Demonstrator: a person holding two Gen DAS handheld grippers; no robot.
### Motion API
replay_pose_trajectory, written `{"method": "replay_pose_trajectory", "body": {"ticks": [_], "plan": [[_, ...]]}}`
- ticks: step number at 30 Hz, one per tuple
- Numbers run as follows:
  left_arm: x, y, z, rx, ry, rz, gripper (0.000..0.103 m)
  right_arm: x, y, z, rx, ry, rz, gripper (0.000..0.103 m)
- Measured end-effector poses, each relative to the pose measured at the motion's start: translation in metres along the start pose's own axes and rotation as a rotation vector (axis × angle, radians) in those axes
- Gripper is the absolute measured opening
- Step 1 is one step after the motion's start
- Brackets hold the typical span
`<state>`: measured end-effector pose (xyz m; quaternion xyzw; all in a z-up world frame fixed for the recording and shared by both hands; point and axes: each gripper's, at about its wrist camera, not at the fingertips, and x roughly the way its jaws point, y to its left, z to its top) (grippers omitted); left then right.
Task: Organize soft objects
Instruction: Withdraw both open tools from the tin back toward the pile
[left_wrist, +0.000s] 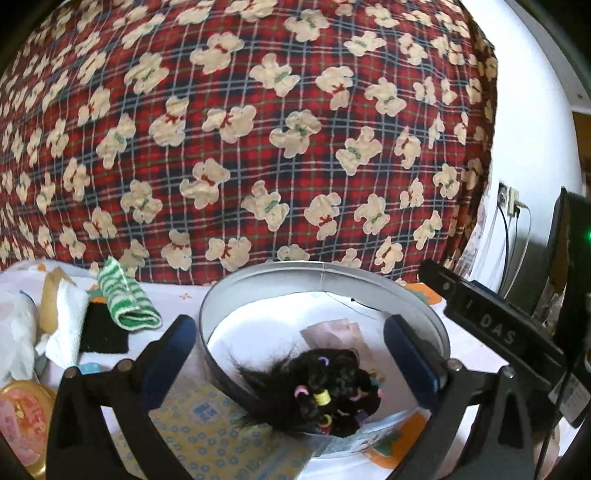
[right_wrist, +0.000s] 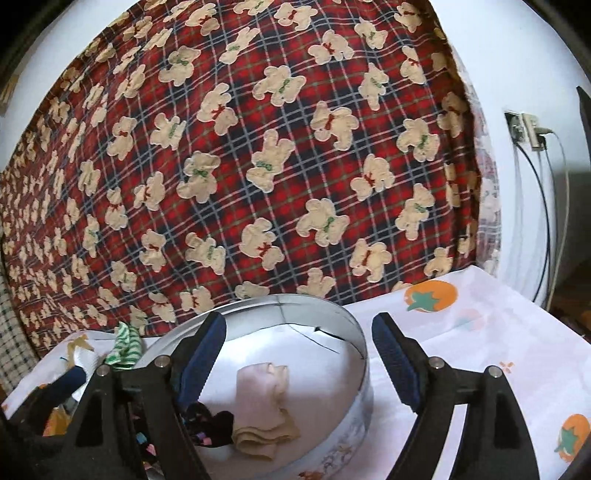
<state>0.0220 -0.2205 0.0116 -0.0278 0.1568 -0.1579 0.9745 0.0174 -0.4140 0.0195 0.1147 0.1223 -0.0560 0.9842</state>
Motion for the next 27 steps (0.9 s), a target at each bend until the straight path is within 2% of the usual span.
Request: {"method": "replay_pose_trajectory", "body": {"ticks": [8,13,16,27], "plan": [[-0.008,-0.012,-0.006,0.115,-0.045,0.054,0.103,-0.015,-0.002,-0.005,0.028,-0.077,-0.048,0.083],[-0.019,-0.009,-0.007,0.103,-0.080,0.034,0.103,-0.027,0.013,-0.010,-0.046,-0.114,-0.065,0.083],[-0.023,-0.008,-0.009,0.109,-0.074,0.037,0.103,-0.034,0.022,-0.013,-0.092,-0.144,-0.088,0.083],[-0.044,0.007,-0.015,0.102,-0.068,0.015,0.103,-0.056,0.035,-0.025,-0.047,-0.138,-0.111,0.083]]}}
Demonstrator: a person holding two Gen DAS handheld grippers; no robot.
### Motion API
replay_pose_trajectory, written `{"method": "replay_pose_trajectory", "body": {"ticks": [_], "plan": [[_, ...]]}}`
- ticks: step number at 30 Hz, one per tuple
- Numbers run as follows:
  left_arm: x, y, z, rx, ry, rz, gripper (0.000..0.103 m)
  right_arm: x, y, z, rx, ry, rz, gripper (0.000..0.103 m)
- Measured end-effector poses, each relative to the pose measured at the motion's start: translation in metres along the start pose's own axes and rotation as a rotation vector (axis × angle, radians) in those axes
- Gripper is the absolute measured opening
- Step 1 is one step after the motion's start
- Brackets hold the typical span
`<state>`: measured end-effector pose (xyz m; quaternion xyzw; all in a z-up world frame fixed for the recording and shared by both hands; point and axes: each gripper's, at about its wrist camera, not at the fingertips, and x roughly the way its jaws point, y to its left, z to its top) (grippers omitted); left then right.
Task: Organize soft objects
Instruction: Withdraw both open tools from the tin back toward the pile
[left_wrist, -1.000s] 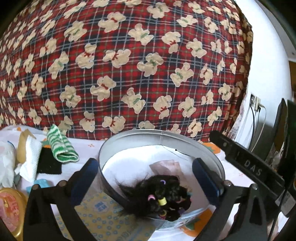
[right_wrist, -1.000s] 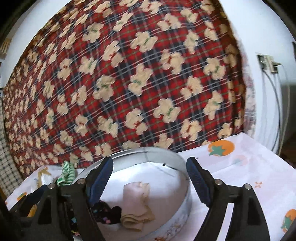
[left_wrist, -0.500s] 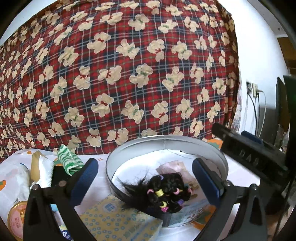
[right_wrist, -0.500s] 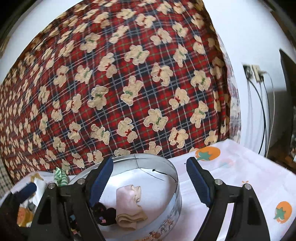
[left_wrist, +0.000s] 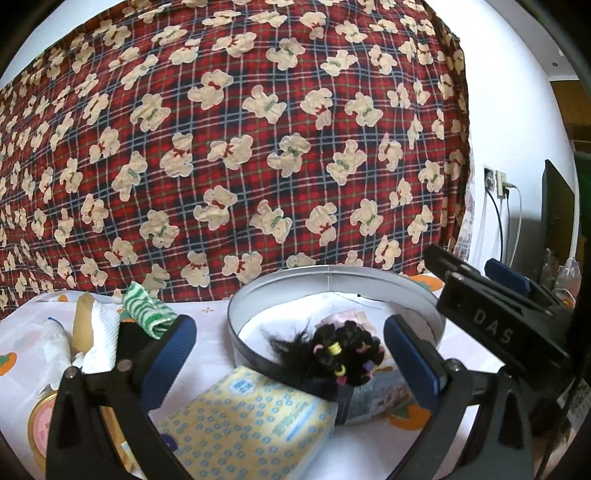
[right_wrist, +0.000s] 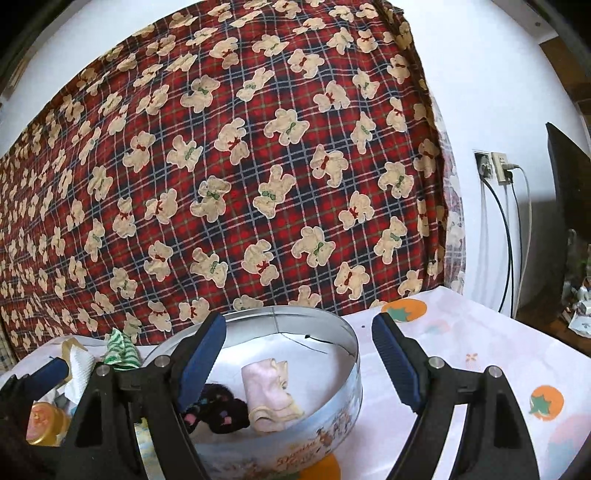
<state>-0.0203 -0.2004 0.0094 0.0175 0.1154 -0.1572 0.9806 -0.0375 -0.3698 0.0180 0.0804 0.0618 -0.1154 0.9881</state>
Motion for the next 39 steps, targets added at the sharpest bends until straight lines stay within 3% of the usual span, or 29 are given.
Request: {"method": "replay_pose_trajectory", "body": {"ticks": [12,24,30,39], "plan": [[-0.033,0.032,-0.009,-0.008,-0.005,-0.003,0.103,-0.044,0.036,-0.008,-0.039,-0.056,-0.007,0.083],[-0.061,0.080,-0.017,-0.011,-0.015,0.035,0.103,-0.074,0.088,-0.024,-0.035,-0.030,0.075,0.083],[-0.069,0.119,-0.022,-0.031,-0.006,0.081,0.103,-0.081,0.129,-0.035,-0.030,0.010,0.141,0.083],[-0.069,0.190,-0.027,-0.062,0.009,0.209,0.103,-0.081,0.199,-0.050,-0.046,0.055,0.245,0.083]]}}
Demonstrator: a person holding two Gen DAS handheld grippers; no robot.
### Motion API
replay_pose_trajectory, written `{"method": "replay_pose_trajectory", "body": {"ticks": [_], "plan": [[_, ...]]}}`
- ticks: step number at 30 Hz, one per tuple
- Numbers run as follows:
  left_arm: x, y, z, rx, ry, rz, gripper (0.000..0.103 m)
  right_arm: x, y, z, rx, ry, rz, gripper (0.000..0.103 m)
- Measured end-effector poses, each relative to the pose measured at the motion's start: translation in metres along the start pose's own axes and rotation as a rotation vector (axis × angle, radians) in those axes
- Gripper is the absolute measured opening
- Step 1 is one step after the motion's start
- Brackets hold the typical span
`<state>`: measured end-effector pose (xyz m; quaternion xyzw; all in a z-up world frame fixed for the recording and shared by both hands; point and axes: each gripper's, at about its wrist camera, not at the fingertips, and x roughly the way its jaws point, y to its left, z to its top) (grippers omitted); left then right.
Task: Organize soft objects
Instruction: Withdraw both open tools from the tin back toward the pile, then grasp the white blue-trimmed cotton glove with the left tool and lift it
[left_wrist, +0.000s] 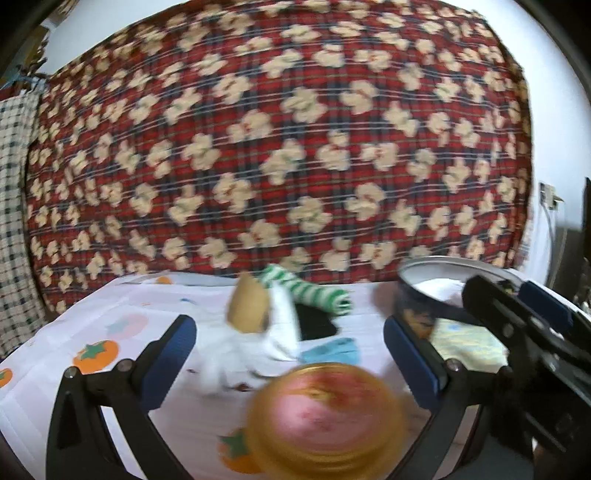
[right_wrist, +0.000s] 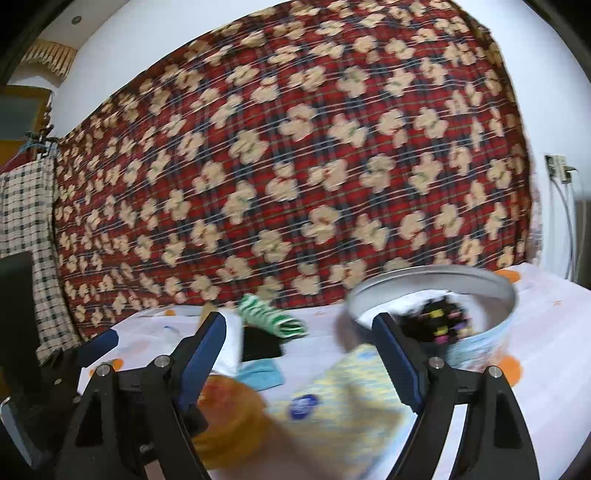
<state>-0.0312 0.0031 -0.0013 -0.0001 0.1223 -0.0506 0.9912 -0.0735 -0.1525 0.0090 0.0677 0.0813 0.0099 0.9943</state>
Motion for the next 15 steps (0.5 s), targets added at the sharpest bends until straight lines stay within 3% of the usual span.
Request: {"method": "replay_pose_trajectory", "body": {"ticks": [7,15], "plan": [[0.015,0.047,-0.001,-0.022,0.020,0.075,0.103,0.013,0.046,-0.008,-0.009,0.018,0.039,0.083],[0.045,0.096,0.000,-0.075,0.084,0.136,0.103,0.039,0.094,-0.020,0.076,0.085,0.052,0.083]]}}
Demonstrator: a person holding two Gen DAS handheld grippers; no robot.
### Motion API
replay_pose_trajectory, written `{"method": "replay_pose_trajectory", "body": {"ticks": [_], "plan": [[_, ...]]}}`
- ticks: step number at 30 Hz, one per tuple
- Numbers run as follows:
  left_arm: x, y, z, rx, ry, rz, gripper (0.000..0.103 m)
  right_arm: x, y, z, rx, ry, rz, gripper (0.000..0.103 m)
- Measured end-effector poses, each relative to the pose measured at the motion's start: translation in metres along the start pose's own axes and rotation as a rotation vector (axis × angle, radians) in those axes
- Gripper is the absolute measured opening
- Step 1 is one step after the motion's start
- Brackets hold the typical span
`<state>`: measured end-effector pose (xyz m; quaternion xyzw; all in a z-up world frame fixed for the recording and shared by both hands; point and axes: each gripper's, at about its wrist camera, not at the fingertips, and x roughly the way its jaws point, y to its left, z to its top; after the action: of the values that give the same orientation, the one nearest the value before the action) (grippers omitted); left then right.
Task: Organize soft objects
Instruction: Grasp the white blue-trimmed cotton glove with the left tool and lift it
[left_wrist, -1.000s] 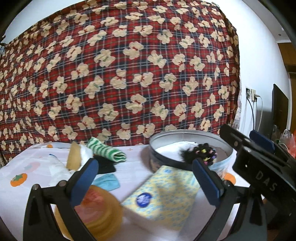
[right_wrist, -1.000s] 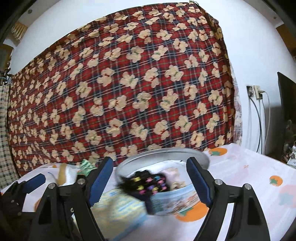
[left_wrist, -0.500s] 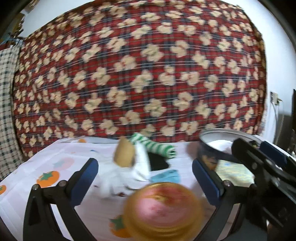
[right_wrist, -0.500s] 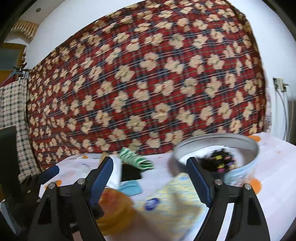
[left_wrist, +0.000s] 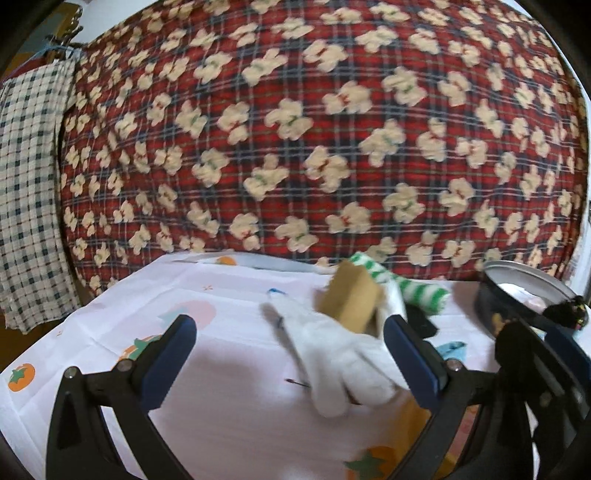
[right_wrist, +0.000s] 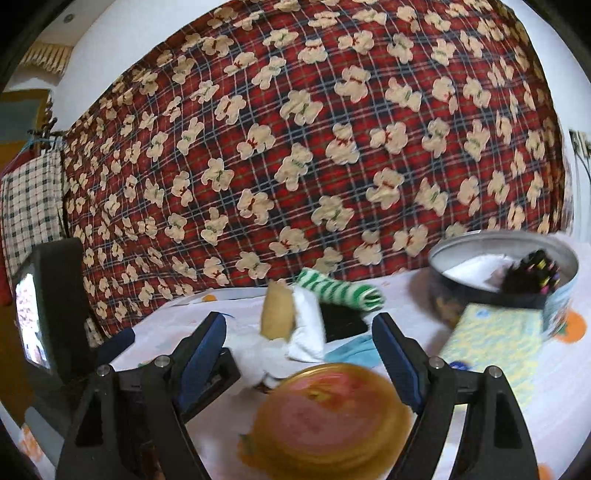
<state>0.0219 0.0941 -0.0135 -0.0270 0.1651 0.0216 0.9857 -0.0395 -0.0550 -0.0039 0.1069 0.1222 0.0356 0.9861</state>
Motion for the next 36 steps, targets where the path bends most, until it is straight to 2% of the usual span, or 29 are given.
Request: {"method": "replay_pose_trajectory", "body": {"ticks": [5,9,11,14,15,16,20,21,23,25,28,33,34,36], "plan": [[0.035,0.016,0.006,-0.049,0.081,0.017,0.103,0.012,0.011,-0.003,0.043,0.005,-0.036,0.083],[0.075,0.019,0.009,-0.088,0.201,0.022,0.102,0.012,0.001,-0.004,0.088,-0.004,-0.095,0.083],[0.096,0.014,0.009,-0.092,0.275,0.014,0.094,0.013,-0.005,-0.003,0.112,0.000,-0.118,0.083],[0.118,0.007,0.005,-0.094,0.352,-0.015,0.088,0.016,-0.011,-0.003,0.135,0.013,-0.134,0.083],[0.123,0.006,0.004,-0.097,0.375,-0.019,0.084,0.017,-0.012,-0.003,0.136,0.021,-0.132,0.083],[0.129,0.005,0.002,-0.102,0.401,-0.026,0.075,0.019,-0.012,-0.003,0.136,0.028,-0.129,0.083],[0.139,0.006,-0.004,-0.136,0.461,-0.139,0.047,0.021,-0.012,-0.004,0.142,0.044,-0.123,0.083],[0.141,0.008,-0.005,-0.155,0.474,-0.179,0.042,0.022,-0.011,-0.004,0.140,0.049,-0.121,0.083],[0.145,0.014,-0.007,-0.220,0.488,-0.293,0.017,0.024,-0.010,-0.004,0.137,0.056,-0.118,0.083],[0.148,0.021,-0.007,-0.281,0.486,-0.368,0.010,0.024,-0.011,-0.004,0.140,0.057,-0.115,0.083],[0.144,0.027,-0.003,-0.312,0.468,-0.379,0.008,0.025,-0.013,-0.005,0.157,0.066,-0.120,0.083],[0.128,0.028,0.010,-0.262,0.392,-0.334,0.008,0.028,-0.019,-0.006,0.190,0.085,-0.131,0.083],[0.131,0.028,0.011,-0.261,0.395,-0.334,0.009,0.028,-0.019,-0.006,0.191,0.086,-0.131,0.083],[0.140,0.026,0.007,-0.290,0.446,-0.348,0.021,0.028,-0.019,-0.006,0.184,0.085,-0.126,0.083]]}}
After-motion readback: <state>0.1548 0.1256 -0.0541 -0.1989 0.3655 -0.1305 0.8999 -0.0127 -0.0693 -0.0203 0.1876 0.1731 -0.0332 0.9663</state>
